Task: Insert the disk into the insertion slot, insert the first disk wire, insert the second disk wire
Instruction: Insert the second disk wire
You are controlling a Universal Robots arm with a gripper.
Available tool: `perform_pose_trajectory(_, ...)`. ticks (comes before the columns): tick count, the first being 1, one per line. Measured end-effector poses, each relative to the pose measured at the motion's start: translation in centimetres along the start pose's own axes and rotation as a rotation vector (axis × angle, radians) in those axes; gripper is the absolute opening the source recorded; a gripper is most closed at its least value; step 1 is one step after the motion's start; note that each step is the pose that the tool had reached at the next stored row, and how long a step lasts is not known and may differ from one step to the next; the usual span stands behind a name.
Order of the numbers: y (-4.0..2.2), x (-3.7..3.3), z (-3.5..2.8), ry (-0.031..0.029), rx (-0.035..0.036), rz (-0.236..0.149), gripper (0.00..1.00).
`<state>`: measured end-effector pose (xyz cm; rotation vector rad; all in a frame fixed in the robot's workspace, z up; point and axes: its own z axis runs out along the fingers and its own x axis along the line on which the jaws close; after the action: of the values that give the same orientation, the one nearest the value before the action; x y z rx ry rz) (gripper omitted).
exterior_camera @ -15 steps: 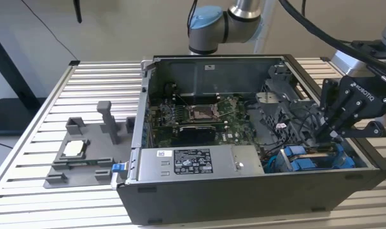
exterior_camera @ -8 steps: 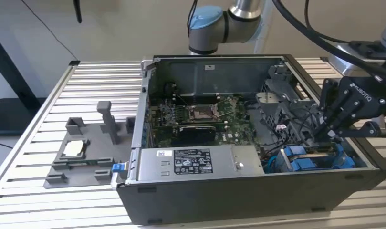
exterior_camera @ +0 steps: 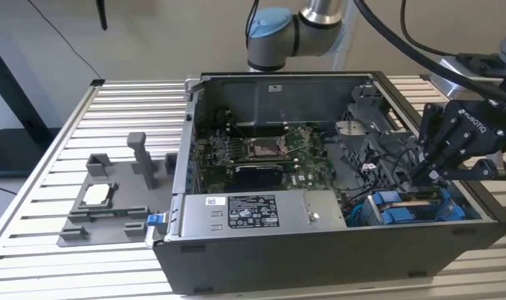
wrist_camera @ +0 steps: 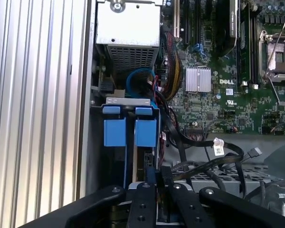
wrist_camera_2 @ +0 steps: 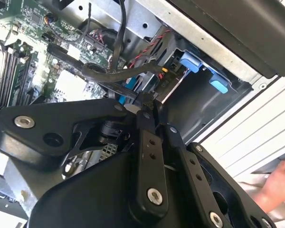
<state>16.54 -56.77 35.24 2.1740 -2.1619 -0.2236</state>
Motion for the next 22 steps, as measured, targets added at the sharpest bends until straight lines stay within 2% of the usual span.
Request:
perform_pose_trajectory(11, -0.09, 0.24, 0.59, -0.0077, -0.0065, 0.05, 0.16)
perform_pose_trajectory(22, -0.15, 0.6, 0.99, -0.0102, -0.0069, 0.067, 0.16)
